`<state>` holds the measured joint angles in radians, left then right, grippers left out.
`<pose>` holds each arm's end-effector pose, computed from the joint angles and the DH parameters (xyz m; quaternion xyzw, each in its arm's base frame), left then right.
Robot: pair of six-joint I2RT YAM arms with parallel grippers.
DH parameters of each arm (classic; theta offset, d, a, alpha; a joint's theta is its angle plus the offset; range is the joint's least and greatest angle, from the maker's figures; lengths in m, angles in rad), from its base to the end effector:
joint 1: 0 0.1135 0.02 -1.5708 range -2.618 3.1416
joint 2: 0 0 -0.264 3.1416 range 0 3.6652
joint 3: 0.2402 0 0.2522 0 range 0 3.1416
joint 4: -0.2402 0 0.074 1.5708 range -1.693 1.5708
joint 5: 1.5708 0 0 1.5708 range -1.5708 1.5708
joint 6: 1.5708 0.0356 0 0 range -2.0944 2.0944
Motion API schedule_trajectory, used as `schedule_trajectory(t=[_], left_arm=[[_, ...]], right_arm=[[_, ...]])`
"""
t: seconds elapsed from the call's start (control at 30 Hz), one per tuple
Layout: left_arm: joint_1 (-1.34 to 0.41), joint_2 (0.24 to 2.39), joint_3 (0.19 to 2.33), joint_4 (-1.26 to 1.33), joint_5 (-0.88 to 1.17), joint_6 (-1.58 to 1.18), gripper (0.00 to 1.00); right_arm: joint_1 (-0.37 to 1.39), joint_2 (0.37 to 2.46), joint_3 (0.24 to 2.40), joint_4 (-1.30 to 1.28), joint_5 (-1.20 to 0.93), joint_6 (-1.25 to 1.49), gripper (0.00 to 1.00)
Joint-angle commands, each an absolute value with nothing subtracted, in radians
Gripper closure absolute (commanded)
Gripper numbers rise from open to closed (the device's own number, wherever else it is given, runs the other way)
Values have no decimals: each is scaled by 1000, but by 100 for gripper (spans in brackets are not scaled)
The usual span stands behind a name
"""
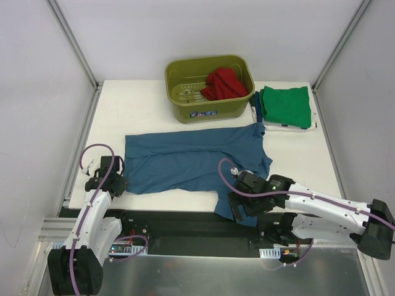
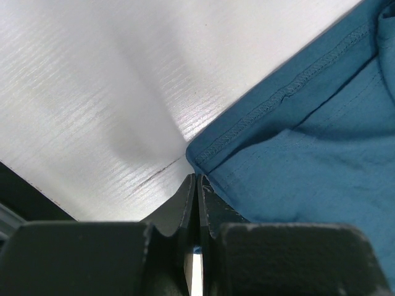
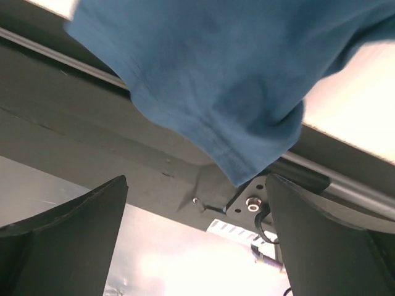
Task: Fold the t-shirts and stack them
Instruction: Grap the side of the flattened tshirt closest away from the robot with both arms
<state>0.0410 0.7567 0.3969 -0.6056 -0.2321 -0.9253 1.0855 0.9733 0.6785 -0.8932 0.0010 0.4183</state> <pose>0.1398 0.0139 0.1753 -0.4710 0.8236 -0.0268 0.3149 0.0766 0.1453 0.2163 -0.3214 0.9276 0.1296 0.1393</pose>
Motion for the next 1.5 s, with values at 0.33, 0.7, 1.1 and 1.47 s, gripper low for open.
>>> schedule_trajectory(t=[0.33,0.7,1.1,1.47], left_arm=[[49,768,410,-598,-241,-913,100],[49,805,423,-598,-241,-911,100],[48,741,422,-618,-264,-962,100],[48,710,433,-663,-284,-977,100]], right_arm=[[1183,1258,745,-796,60,453,19],[1184,1476,744,-779,123,433,43],[1270,1379,767,-857,77,531,99],[1342,1361,853,-885,-23,532,99]])
